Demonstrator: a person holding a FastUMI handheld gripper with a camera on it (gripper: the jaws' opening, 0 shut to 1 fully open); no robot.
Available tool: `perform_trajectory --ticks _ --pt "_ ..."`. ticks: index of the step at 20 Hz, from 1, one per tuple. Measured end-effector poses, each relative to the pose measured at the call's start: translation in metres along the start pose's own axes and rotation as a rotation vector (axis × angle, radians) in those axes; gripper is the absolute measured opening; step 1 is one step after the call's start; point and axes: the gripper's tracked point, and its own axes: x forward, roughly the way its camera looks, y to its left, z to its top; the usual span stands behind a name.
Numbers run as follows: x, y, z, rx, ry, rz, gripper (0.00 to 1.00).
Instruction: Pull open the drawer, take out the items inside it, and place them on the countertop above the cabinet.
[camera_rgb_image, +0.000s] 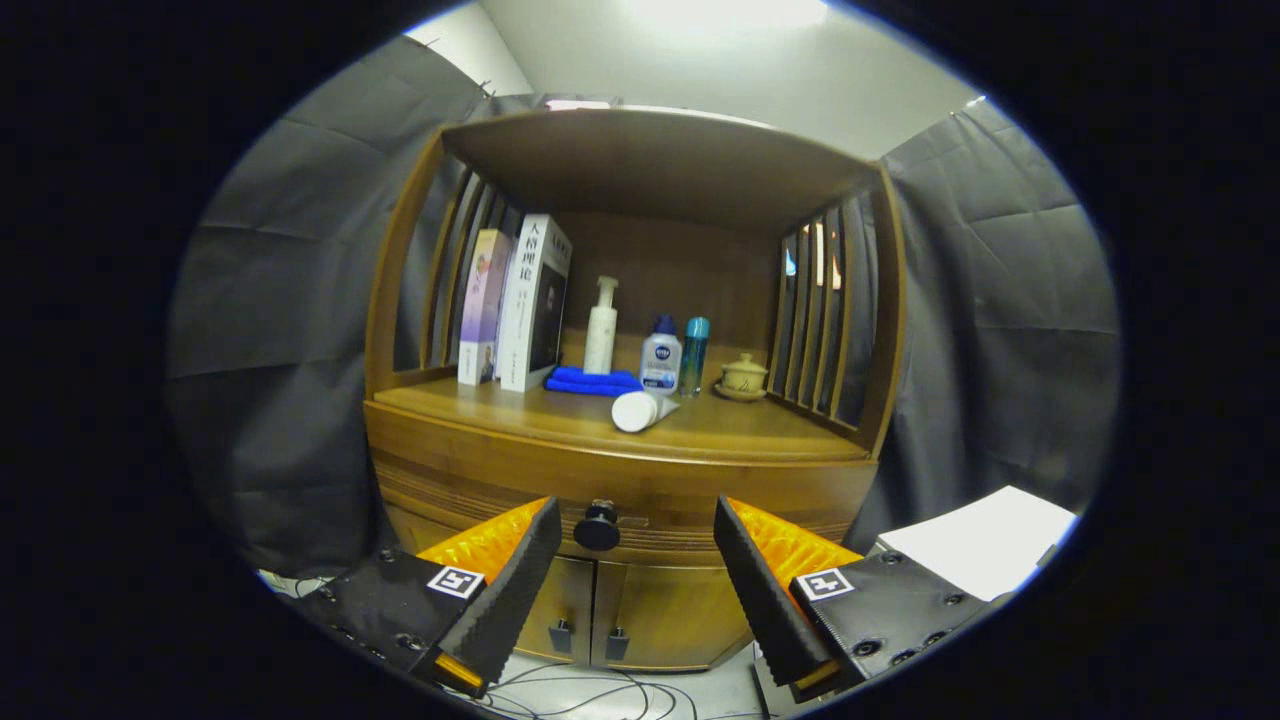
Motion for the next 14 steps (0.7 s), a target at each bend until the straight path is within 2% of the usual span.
perform_trajectory --ticks 8,14 --pt "-0.079 -0.004 0.033 0.018 -0.05 0.002 0.97" --pt "-0.101 0.013 0.029 -0.064 -0.054 0.039 0.97"
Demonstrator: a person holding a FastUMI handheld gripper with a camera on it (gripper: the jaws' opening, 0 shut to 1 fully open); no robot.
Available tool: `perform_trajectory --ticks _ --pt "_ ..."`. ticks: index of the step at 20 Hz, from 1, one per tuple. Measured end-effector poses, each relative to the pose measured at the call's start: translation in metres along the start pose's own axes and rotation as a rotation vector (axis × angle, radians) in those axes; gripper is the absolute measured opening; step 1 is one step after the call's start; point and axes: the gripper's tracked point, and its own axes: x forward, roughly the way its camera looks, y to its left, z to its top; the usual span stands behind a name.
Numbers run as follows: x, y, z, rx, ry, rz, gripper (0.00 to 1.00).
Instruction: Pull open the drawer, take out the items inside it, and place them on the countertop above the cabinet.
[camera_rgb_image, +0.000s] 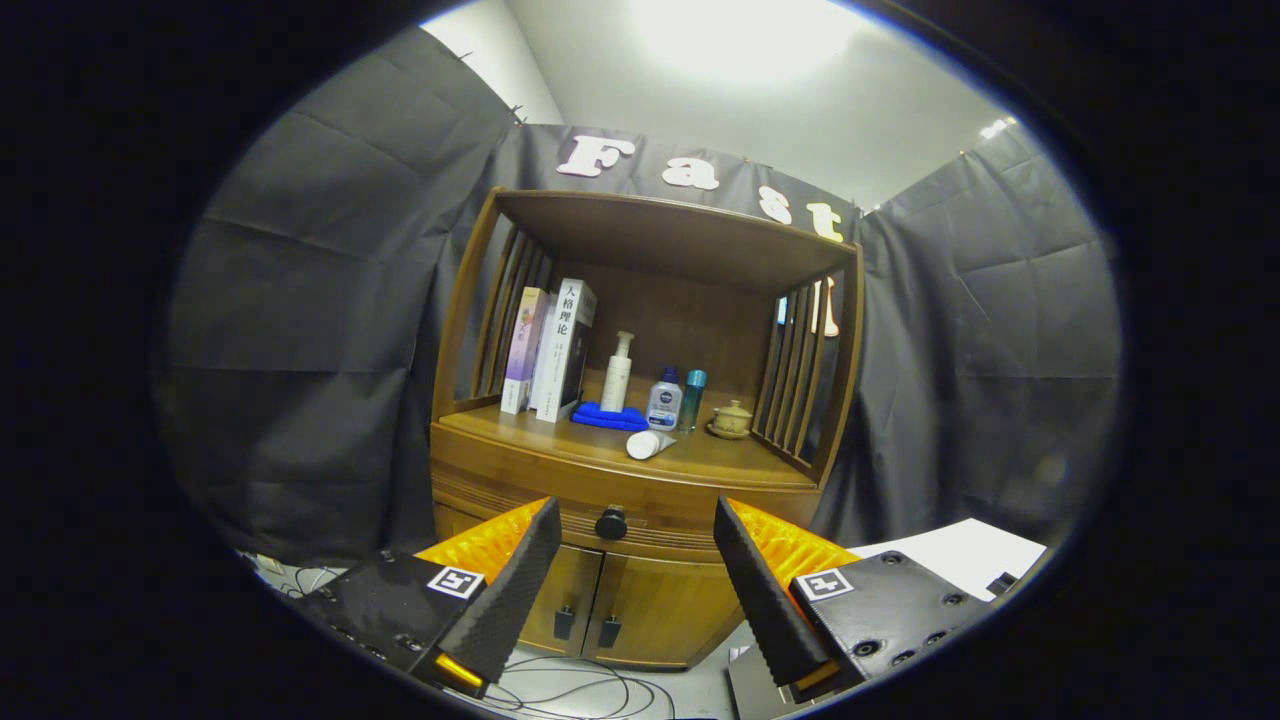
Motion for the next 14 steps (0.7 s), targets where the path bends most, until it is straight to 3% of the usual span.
perform_trajectory --ticks 14 --pt "-0.006 -0.006 0.0 0.025 -0.003 -0.012 0.98"
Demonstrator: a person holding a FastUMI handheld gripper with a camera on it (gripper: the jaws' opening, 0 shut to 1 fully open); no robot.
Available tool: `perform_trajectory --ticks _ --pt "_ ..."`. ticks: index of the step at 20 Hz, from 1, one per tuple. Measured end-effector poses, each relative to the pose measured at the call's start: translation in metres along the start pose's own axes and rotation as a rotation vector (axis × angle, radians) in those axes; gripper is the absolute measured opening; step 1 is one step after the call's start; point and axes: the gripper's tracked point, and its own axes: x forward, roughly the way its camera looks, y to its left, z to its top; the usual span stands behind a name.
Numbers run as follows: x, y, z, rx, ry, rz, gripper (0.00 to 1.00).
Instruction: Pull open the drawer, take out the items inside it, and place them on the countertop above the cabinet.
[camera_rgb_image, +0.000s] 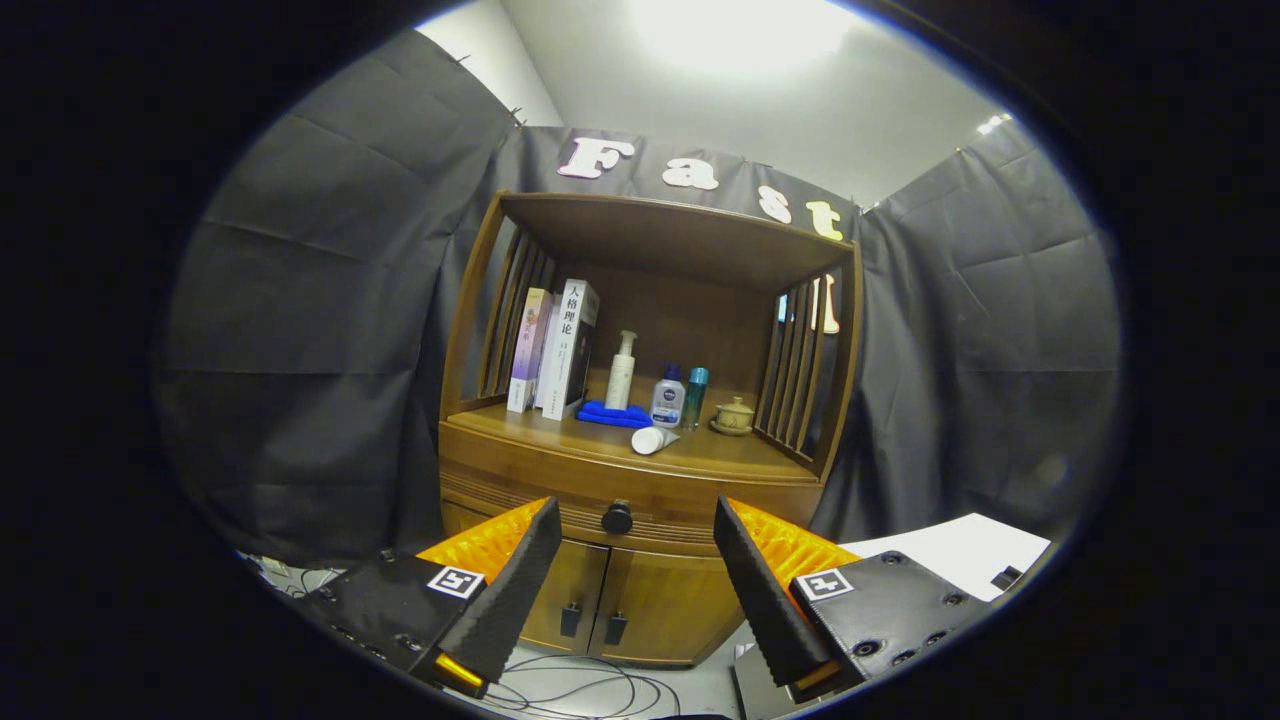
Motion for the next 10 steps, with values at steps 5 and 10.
perform_trajectory --ticks 5,10 --pt "0.0 -0.0074 -0.0051 0.003 0.006 -0.015 0.97" --pt "-0.0013 -0.0078 -0.0042 0.011 0.001 -0.016 0.98"
